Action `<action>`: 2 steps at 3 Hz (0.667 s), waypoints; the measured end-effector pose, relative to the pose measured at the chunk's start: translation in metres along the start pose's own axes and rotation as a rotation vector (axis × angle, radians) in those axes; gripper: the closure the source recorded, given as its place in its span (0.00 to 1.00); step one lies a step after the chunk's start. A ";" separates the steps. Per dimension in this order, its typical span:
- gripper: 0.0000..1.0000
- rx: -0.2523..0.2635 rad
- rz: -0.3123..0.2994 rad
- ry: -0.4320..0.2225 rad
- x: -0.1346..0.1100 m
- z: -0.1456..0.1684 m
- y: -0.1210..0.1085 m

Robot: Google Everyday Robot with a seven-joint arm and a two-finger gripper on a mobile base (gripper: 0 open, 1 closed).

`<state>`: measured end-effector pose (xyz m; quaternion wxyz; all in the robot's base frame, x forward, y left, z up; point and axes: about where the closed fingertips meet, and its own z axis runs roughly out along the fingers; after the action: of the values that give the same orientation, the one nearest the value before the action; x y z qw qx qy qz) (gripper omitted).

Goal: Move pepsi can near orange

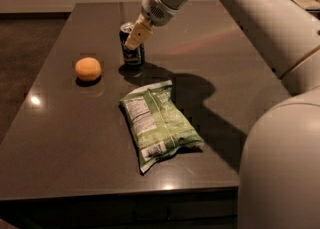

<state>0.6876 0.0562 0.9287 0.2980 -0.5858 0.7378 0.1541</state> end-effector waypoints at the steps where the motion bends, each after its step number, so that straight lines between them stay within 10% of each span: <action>1: 1.00 -0.019 -0.019 0.002 -0.004 0.009 0.005; 2: 0.82 -0.020 -0.056 0.009 -0.012 0.013 0.014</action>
Offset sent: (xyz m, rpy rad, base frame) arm -0.0184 0.0306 0.0021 -0.0403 -0.0479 0.0864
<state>0.6789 0.0768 0.9248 0.2931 -0.6099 0.7207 0.1506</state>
